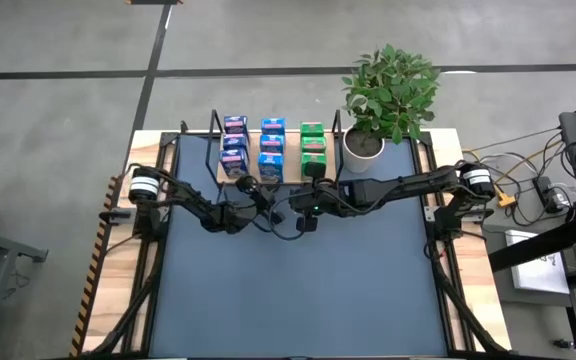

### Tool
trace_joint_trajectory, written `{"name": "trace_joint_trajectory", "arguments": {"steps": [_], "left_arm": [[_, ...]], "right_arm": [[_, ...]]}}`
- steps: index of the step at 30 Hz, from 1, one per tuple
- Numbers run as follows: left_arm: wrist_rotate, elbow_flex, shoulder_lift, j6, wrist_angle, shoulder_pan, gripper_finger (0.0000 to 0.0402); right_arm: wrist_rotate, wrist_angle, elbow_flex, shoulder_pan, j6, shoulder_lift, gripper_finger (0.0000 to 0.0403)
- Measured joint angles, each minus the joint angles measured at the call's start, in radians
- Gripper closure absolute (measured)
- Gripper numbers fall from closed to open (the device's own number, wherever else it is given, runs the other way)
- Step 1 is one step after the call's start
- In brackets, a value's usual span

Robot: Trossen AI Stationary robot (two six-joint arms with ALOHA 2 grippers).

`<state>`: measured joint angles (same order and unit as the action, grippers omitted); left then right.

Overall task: Stack cereal on shelf
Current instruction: Put the light blue cereal box on the shelf aligned with the other light blue cereal boxes

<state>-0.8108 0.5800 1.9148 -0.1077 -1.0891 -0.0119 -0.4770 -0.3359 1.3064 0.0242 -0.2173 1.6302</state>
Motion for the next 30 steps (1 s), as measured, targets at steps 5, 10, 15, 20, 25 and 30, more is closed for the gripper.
{"name": "trace_joint_trajectory", "arguments": {"steps": [5,10,15,20,25,30], "left_arm": [[0.003,-0.001,0.038,-0.004,-0.080,-0.021,0.0402],[0.011,0.004,0.060,-0.005,-0.094,-0.031,0.0402],[0.016,0.027,0.076,-0.007,-0.094,-0.035,0.0402],[0.017,0.035,0.080,-0.007,-0.094,-0.050,0.0401],[0.017,0.034,0.080,0.002,-0.094,-0.058,0.0401],[0.018,0.034,0.080,0.010,-0.094,-0.061,0.0401]], "right_arm": [[0.000,-0.004,-0.002,0.000,-0.002,0.000,0.0392],[0.000,-0.003,-0.002,0.000,-0.002,0.000,0.0392],[0.000,-0.003,-0.002,0.000,0.000,0.000,0.0392],[0.000,-0.004,-0.002,0.000,0.000,0.000,0.0392],[0.001,-0.004,-0.003,0.000,0.000,0.000,0.0392],[0.001,-0.005,-0.005,0.000,0.001,0.000,0.0392]]}}
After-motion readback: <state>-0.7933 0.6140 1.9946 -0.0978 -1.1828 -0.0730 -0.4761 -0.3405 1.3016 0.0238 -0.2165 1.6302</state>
